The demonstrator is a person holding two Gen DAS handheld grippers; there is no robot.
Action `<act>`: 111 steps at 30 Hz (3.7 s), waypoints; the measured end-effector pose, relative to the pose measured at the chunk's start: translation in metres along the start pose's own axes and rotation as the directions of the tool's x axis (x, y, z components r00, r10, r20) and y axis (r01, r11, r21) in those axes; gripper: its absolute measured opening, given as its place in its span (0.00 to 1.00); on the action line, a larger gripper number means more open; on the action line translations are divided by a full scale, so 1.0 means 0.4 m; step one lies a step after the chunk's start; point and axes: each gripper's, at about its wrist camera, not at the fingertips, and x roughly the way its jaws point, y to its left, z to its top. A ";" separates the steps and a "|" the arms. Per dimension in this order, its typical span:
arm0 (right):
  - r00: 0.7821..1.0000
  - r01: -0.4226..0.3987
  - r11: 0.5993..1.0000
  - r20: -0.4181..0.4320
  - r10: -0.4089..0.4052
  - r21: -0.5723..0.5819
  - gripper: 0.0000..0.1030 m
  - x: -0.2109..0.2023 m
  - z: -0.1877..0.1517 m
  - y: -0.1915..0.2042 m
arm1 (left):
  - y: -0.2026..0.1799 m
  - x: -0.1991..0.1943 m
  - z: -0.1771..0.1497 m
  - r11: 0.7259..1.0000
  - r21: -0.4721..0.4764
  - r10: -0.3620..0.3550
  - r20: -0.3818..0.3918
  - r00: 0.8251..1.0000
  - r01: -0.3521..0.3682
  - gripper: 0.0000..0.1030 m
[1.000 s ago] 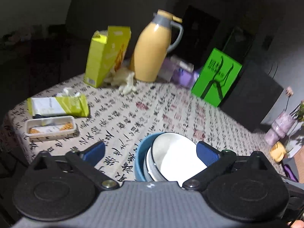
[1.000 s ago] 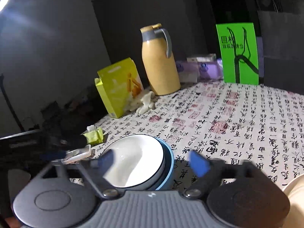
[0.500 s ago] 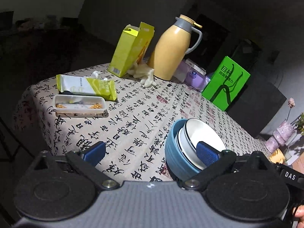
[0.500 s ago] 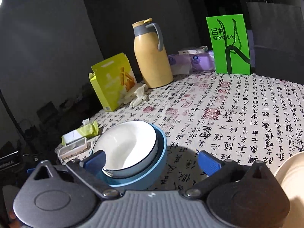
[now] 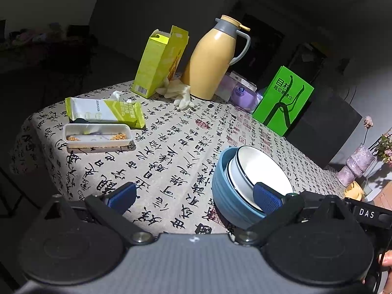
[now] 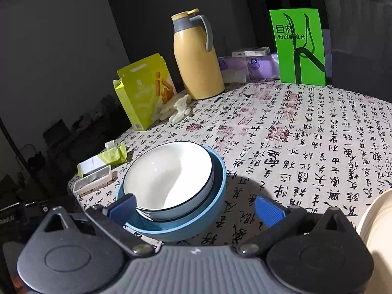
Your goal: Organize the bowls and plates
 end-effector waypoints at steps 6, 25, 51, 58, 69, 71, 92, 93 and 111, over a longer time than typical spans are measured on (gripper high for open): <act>1.000 0.002 1.000 -0.013 -0.002 0.004 1.00 0.015 0.005 -0.001 | 0.009 0.014 0.002 1.000 -0.007 -0.008 -0.016 1.000 0.008 1.00; 0.999 -0.010 0.999 -0.035 0.011 0.039 1.00 0.038 0.007 -0.010 | 0.033 0.031 -0.004 0.999 -0.036 -0.023 -0.034 0.999 0.021 1.00; 0.996 -0.037 0.995 -0.076 0.044 0.088 1.00 0.061 0.036 -0.042 | -0.014 0.079 0.069 0.997 -0.025 -0.067 -0.056 0.996 0.066 1.00; 0.995 -0.036 0.992 -0.090 0.048 0.124 1.00 0.071 0.032 -0.064 | -0.031 0.113 0.098 0.994 -0.018 -0.106 -0.068 0.992 0.105 1.00; 0.994 -0.026 0.982 -0.098 0.045 0.187 1.00 0.086 0.034 -0.112 | -0.081 0.248 0.126 0.990 0.033 -0.127 -0.207 0.970 0.137 1.00; 0.991 -0.030 0.975 -0.121 0.057 0.220 1.00 0.101 0.031 -0.124 | -0.091 0.273 0.117 0.989 0.036 -0.131 -0.244 0.961 0.144 1.00; 0.953 -0.135 0.905 -0.198 0.231 0.404 0.56 0.236 -0.014 -0.120 | -0.071 0.407 0.083 0.985 -0.022 -0.162 -0.420 0.893 0.168 0.75; 0.951 -0.136 0.902 -0.200 0.234 0.411 0.55 0.241 -0.015 -0.120 | -0.071 0.407 0.083 0.985 -0.026 -0.168 -0.420 0.892 0.173 0.72; 0.968 -0.109 0.864 -0.147 0.205 0.491 0.45 0.239 -0.026 -0.149 | -0.093 0.443 0.088 0.987 -0.050 -0.158 -0.401 0.902 0.151 0.56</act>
